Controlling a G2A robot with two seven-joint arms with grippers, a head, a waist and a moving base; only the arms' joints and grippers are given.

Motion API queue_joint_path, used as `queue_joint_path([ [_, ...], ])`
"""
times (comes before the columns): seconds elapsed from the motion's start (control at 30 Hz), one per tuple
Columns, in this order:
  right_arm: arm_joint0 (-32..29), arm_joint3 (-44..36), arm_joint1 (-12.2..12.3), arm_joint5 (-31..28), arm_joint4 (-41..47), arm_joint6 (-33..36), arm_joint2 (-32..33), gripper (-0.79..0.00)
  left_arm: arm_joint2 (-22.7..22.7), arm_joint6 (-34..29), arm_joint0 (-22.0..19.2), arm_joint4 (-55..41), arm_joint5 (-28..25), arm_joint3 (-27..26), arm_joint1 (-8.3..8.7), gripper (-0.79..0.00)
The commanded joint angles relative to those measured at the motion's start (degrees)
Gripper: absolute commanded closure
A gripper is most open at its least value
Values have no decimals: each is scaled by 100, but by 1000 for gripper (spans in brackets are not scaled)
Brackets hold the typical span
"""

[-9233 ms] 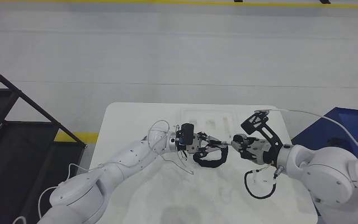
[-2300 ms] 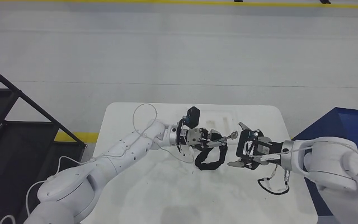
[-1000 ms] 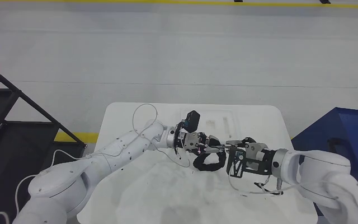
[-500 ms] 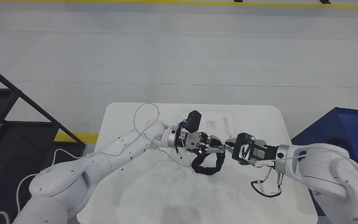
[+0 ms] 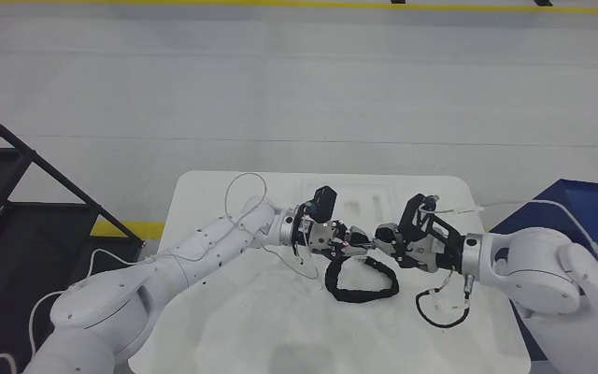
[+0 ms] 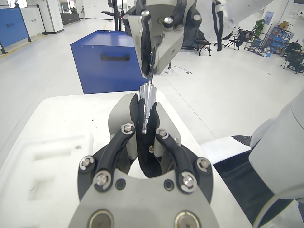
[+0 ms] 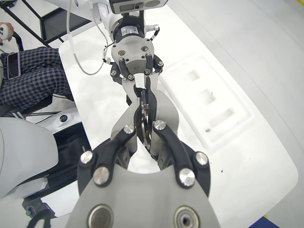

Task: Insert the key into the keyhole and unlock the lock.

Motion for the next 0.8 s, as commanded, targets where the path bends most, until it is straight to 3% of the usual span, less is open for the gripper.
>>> queue_joint_path([
  [0.0, -6, 30, 7, -30, 68, -6, 59, -785, -5, -131, 24, 28, 0, 49, 11, 0],
  [0.23, -224, 196, 51, -273, 317, -213, 476, -785, -88, -961, 261, -113, 33, 296, 86, 0],
  [0.43, -446, 302, 77, -485, 430, -412, 752, -785, -199, -2017, 577, -520, 413, 421, 116, 0],
  [0.7, -368, 609, 59, -738, 452, -541, 603, -785, -348, -3449, 726, -896, 895, 355, 101, 0],
  [0.73, -331, 669, 52, -789, 470, -571, 549, -785, -369, -3579, 729, -919, 944, 316, 93, -46],
  [0.77, -286, 735, 45, -826, 458, -589, 500, -785, -398, -3649, 745, -972, 948, 290, 89, -379],
])
